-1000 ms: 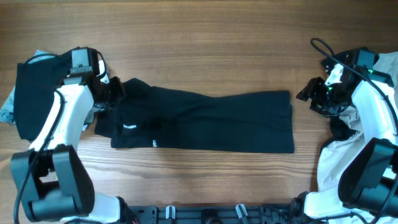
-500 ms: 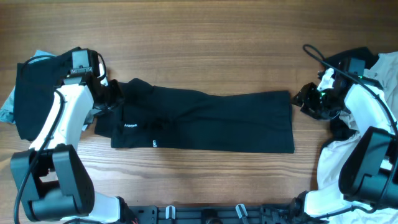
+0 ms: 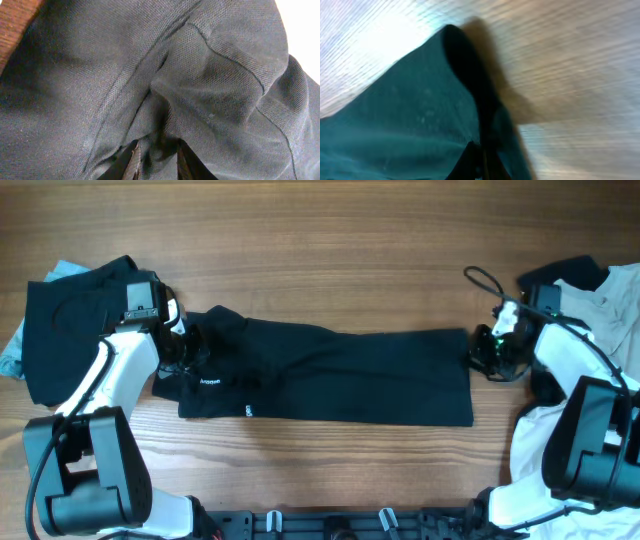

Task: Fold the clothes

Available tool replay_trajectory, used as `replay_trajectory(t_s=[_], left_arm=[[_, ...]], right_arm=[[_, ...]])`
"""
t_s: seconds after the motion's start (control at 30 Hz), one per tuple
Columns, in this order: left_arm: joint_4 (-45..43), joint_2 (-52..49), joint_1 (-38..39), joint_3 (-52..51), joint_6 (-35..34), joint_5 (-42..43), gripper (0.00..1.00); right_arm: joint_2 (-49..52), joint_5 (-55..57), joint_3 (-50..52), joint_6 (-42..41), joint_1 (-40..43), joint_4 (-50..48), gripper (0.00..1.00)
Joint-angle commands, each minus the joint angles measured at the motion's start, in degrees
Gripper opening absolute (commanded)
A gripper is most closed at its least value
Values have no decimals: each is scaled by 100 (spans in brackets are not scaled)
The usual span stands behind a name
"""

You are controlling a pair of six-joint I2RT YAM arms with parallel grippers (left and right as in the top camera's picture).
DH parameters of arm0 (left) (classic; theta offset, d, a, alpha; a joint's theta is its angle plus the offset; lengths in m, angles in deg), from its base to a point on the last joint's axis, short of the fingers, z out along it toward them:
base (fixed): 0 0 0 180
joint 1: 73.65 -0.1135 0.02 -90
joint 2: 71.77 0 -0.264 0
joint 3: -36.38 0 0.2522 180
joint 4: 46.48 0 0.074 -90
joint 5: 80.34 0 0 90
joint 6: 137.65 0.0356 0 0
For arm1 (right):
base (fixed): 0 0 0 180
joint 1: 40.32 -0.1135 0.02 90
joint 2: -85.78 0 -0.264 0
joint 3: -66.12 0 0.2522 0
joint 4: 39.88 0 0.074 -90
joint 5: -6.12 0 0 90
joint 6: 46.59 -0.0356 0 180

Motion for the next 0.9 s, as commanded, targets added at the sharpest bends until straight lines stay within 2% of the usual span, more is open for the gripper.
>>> replay_trajectory(t_s=[0.0,0.1,0.17,0.2,0.23,0.27,0.3,0.37,0.4,0.43,0.47,0.5,0.63,0.7,0.77,0.8,0.87], left_arm=[[-24,-24,-31,-37,11,66,26],[-22,-24,-31,-37,11,66,26],[-13,-24,-31,-37,11,94,22],[2,-24,-31,-37,11,396,23],[-9,-24,-31,-37,15,765,29],[-48,-24,-15,-37,52,992,43],[-90,-24,13,-37,57,966,45],[-170,-35,85,-37,57,817,44],[-170,-35,116,-37,52,688,37],[-166,-33,120,-37,50,726,38],[-168,-31,120,-33,50,828,39],[-164,-13,120,-2,52,866,41],[299,269,120,470,55,863,42],[374,529,120,581,55,863,44],[374,752,120,581,55,861,46],[372,850,120,581,55,861,46],[372,933,120,581,55,861,47]], right_arm=[[-407,402,-291,-319,240,400,4],[-452,599,-291,-481,251,643,4],[-452,595,-291,-481,251,699,4],[-452,595,-291,-474,251,693,5],[-452,546,-291,-372,251,673,12],[-452,446,-291,-260,251,640,20],[-452,190,-291,-26,251,551,26],[-450,245,-275,-37,251,516,43],[-450,763,-232,-278,251,527,60],[-435,1080,-146,-505,254,520,80],[-348,951,-46,-450,254,446,90],[-258,708,13,-247,254,424,93],[37,437,330,-76,251,811,94],[66,203,629,-22,251,817,90],[66,-505,911,527,251,448,82],[66,-1073,1058,863,249,208,75],[66,-1460,1185,1043,249,-28,60]])
